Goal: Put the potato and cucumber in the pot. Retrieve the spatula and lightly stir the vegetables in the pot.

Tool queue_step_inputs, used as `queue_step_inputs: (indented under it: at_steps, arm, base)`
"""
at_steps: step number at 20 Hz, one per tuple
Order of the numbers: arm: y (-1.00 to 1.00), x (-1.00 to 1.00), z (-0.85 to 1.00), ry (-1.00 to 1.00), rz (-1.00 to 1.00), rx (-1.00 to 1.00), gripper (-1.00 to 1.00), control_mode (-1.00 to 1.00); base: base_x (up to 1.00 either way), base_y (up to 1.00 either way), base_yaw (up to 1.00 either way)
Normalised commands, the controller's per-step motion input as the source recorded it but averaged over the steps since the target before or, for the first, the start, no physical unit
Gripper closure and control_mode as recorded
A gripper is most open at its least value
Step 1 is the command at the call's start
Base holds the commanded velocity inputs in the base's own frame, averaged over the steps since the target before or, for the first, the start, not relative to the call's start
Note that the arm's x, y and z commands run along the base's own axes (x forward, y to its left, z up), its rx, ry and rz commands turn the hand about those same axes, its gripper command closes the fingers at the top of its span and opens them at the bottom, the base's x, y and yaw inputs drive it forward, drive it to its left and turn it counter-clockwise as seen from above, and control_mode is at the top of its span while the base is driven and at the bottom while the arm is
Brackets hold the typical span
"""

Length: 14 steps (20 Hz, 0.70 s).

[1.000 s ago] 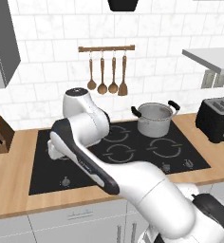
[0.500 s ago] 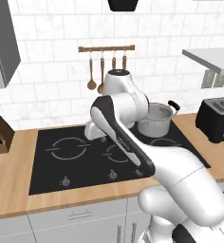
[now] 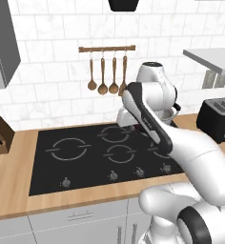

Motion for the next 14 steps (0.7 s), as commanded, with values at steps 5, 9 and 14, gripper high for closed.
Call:
queue_step_inputs:
  at_steps: [5, 9, 14]
  arm:
    - [-0.72, 0.65, 0.08, 0.17, -0.15, 0.00, 1.00, -1.00]
    - [-0.72, 0.83, 0.01, 0.16, -0.15, 0.00, 1.00, -1.00]
    - [-0.50, 0.87, 0.00, 0.12, -0.15, -0.01, 1.00, -1.00]
  base:
    - [0.00, 0.00, 0.00]
    - [0.00, 0.00, 0.00]
    - [0.00, 0.00, 0.00]
